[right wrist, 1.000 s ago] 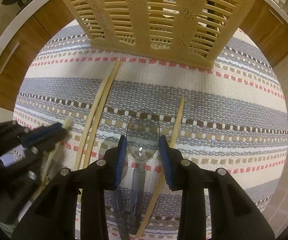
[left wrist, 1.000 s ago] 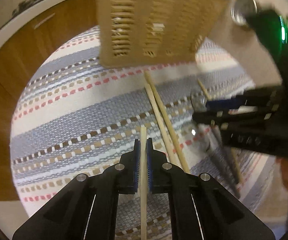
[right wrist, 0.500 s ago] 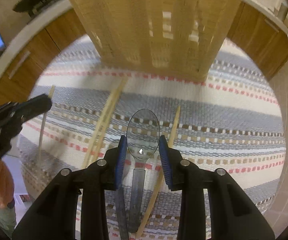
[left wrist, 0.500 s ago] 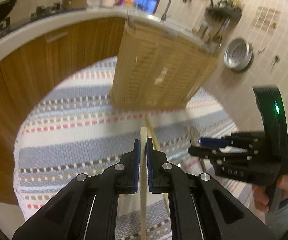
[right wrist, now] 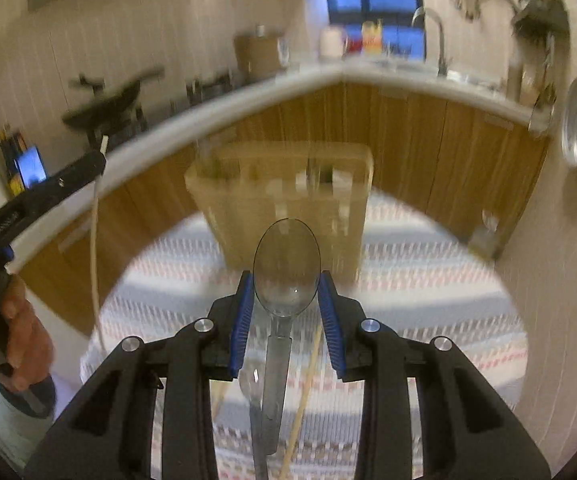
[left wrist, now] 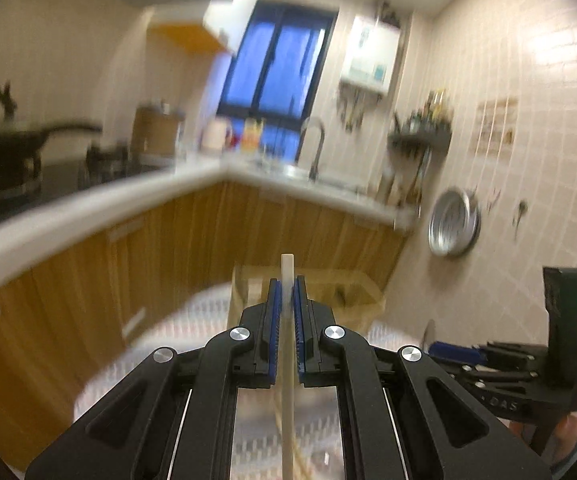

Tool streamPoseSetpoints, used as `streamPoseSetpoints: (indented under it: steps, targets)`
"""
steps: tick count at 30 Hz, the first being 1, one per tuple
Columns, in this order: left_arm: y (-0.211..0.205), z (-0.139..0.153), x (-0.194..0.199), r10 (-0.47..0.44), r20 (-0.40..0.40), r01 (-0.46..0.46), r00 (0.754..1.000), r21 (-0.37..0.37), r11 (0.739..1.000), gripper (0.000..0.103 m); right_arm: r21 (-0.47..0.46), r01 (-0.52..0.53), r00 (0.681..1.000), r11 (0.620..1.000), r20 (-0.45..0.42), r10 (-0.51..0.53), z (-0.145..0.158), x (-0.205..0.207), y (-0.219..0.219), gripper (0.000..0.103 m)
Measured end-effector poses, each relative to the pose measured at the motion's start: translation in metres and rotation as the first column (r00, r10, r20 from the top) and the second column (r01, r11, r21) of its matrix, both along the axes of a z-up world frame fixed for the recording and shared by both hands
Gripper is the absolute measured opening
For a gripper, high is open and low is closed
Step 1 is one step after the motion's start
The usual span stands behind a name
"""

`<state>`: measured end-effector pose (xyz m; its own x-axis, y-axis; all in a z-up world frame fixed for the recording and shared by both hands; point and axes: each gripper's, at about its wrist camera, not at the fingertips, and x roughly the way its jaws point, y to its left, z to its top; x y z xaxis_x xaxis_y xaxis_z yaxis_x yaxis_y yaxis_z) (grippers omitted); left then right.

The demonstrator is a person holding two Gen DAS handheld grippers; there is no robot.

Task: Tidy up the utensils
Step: 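Lift the chopstick over the basket with the left tool while the right tool carries its spoon there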

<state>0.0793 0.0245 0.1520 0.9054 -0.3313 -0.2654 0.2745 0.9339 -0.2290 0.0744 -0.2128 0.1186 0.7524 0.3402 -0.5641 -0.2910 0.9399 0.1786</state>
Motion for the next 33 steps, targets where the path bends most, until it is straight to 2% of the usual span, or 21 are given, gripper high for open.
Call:
streamPoseSetpoints:
  steps: [3, 5, 9, 12, 14, 18, 23, 33]
  targets:
    - [-0.001, 0.027, 0.006, 0.029, 0.114, -0.026, 0.993, -0.032, 0.999, 0.004, 0.028, 0.043, 0.989, 0.999, 0.143, -0.046, 0.033, 0.000, -0.006, 0.030]
    - [-0.002, 0.041, 0.016, 0.049, 0.174, -0.039, 0.984, -0.056, 0.998, 0.004, 0.032, 0.073, 0.975, 0.997, 0.207, -0.078, 0.048, 0.003, -0.008, 0.030]
    - [-0.005, 0.056, 0.035, 0.101, 0.253, -0.080, 0.962, -0.089, 0.993, 0.004, 0.063, 0.149, 0.926, 0.987, 0.340, -0.162, 0.075, 0.017, -0.016, 0.030]
    - [-0.006, 0.058, 0.059, 0.135, 0.285, -0.097, 0.949, -0.144, 0.985, 0.004, 0.096, 0.190, 0.896, 0.977, 0.389, -0.213, 0.083, 0.033, -0.022, 0.030]
    - [-0.003, 0.057, 0.076, 0.158, 0.290, -0.106, 0.944, -0.187, 0.976, 0.004, 0.104, 0.219, 0.885, 0.970, 0.398, -0.243, 0.085, 0.048, -0.025, 0.030]
    - [-0.003, 0.042, 0.102, 0.175, 0.274, -0.117, 0.946, -0.217, 0.969, 0.004, 0.154, 0.221, 0.869, 0.963, 0.417, -0.266, 0.079, 0.075, -0.025, 0.030]
    - [-0.009, 0.023, 0.121, 0.207, 0.253, -0.156, 0.945, -0.206, 0.966, 0.004, 0.165, 0.225, 0.854, 0.960, 0.442, -0.276, 0.065, 0.096, -0.025, 0.030]
    - [-0.024, -0.012, 0.121, 0.224, 0.241, -0.201, 0.944, -0.117, 0.973, 0.004, 0.078, 0.247, 0.867, 0.966, 0.428, -0.256, 0.010, 0.115, -0.011, 0.030]
